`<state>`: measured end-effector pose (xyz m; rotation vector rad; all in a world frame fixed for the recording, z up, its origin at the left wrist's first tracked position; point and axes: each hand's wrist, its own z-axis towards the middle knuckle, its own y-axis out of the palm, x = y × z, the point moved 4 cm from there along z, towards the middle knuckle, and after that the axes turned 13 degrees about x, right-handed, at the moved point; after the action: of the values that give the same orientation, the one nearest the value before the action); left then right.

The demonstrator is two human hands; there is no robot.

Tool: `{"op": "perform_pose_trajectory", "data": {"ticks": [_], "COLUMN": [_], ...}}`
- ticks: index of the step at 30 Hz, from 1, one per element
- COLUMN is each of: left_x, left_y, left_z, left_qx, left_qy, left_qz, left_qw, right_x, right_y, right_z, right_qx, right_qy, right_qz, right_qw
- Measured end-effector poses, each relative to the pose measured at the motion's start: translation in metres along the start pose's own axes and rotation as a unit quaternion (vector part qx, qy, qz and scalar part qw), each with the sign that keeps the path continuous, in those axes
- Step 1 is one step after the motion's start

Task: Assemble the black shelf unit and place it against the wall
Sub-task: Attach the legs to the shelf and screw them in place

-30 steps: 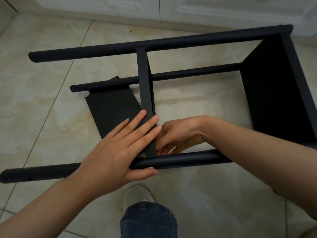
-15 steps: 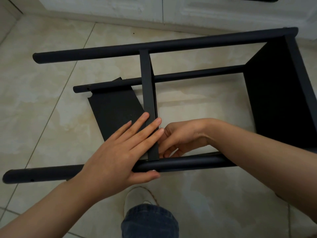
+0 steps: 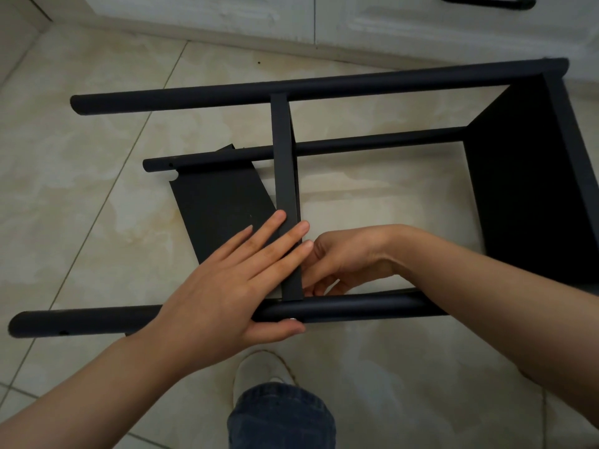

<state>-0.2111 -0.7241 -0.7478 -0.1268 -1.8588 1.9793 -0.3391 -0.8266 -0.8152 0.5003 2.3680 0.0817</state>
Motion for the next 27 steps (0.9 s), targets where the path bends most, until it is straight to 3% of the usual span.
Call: {"op": "perform_pose_trajectory", "data": {"ticks": [27], "left_x": [0.0018], "left_y": [0.0003], "left_z": [-0.0012], "left_qx": [0.005], "left_qy": [0.002], "left_qz": [0.004], "left_qw": [1.000], "right_x": [-0.0005], "right_y": [0.0045], "right_z": [0.0020], "right_qx": [-0.006], "right_qy": [-0.009], "right_qz": [0.012], "right_qw": [1.000]}}
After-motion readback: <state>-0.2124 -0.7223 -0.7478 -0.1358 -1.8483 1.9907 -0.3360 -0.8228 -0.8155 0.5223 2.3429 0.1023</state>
